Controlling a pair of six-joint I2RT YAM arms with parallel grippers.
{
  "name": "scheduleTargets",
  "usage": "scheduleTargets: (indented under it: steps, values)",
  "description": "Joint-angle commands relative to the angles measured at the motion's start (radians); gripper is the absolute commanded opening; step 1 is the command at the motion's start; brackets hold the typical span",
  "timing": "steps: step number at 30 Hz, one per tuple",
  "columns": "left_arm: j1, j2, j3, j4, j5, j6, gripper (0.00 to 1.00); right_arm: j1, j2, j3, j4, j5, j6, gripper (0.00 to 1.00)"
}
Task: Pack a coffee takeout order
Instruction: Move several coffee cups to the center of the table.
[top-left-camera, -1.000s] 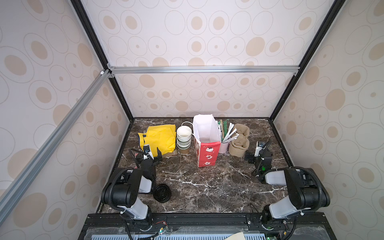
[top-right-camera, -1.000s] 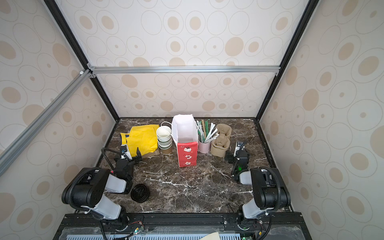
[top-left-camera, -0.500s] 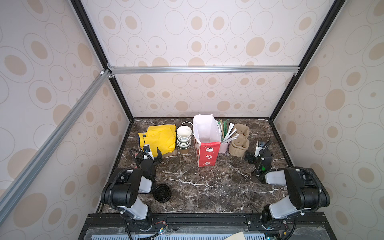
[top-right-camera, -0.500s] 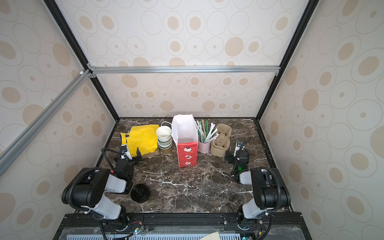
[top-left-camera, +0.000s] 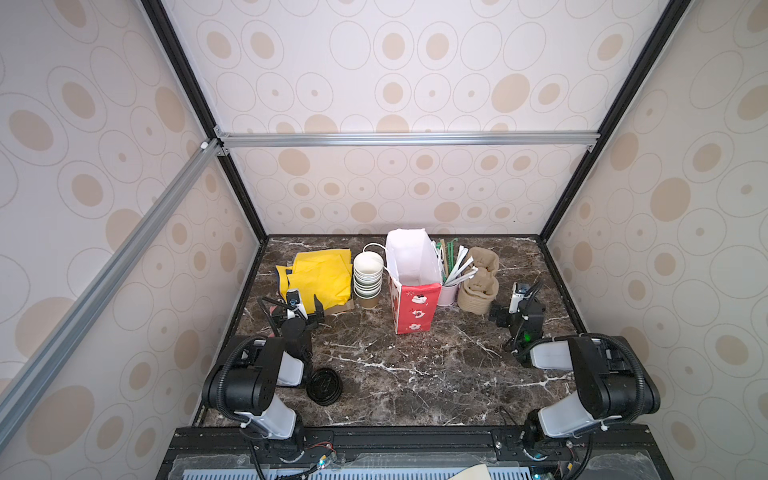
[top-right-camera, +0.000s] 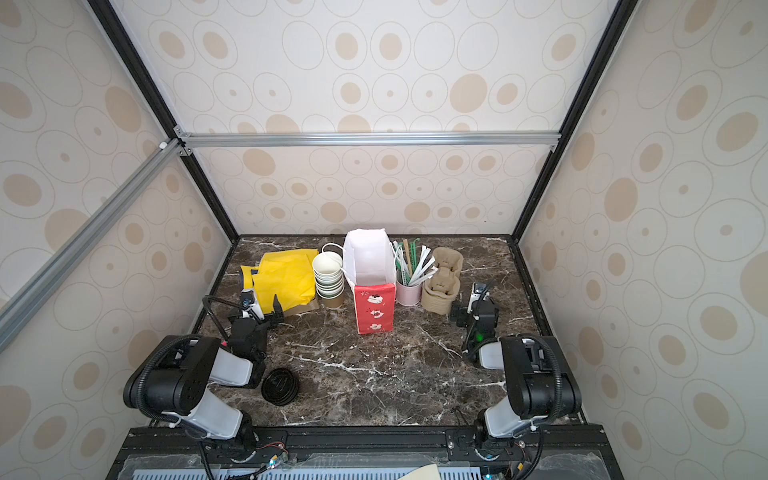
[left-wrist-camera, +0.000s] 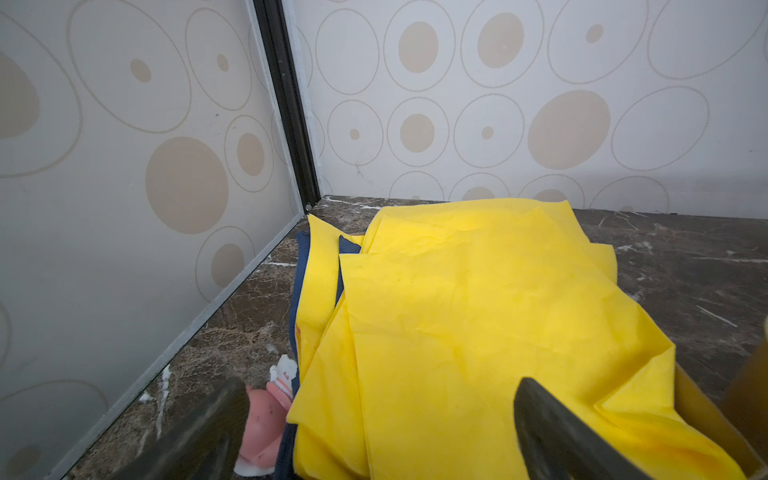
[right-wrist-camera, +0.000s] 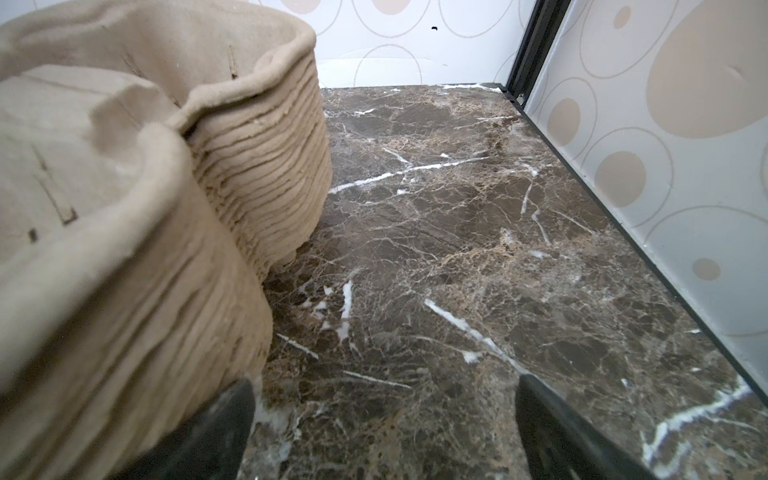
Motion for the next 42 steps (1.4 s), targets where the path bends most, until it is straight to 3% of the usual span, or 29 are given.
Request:
scheduleTargets:
  steps: [1,5,7,10,14,18,24,28,31,35,42]
  values:
    - [-0.001,-0.037,-0.035,0.079,-0.007,0.018,0.99,0.01,-0.057,-0.006,0.027,0.023,-0.001,1.0]
    - [-0.001,-0.195,-0.086,0.036,-0.075,-0.006,0.99,0.006,-0.261,0.047,-0.298,0.134,0.035,1.0]
    - [-0.001,-0.292,-0.088,-0.04,-0.086,-0.01,0.99,0.004,-0.319,0.048,-0.367,0.199,0.05,1.0]
    - [0.0,-0.441,-0.06,-0.22,-0.084,0.001,0.99,0.002,-0.4,0.076,-0.51,0.303,0.183,1.0]
    - [0.003,-0.611,0.019,-0.495,-0.087,-0.049,0.99,-0.004,-0.47,0.218,-0.884,0.296,0.315,1.0]
    - [0.004,-0.689,0.17,-0.79,0.045,-0.11,0.99,-0.007,-0.464,0.379,-1.203,0.204,0.367,1.0]
    - [0.003,-0.629,0.442,-1.146,0.24,-0.304,0.99,-0.006,-0.458,0.552,-1.486,0.073,0.481,0.93]
    - [-0.004,-0.527,0.658,-1.444,0.312,-0.516,0.99,-0.006,-0.451,0.637,-1.624,-0.002,0.542,0.9]
    - [-0.022,-0.441,0.805,-1.657,0.392,-0.597,0.98,-0.006,-0.439,0.684,-1.708,-0.016,0.573,0.9]
    - [-0.073,-0.353,0.934,-1.774,0.46,-0.58,0.9,-0.005,-0.435,0.715,-1.754,-0.015,0.617,0.88]
    - [-0.14,-0.176,1.165,-1.92,0.424,-0.503,0.82,-0.005,-0.435,0.664,-1.761,0.022,0.66,0.86]
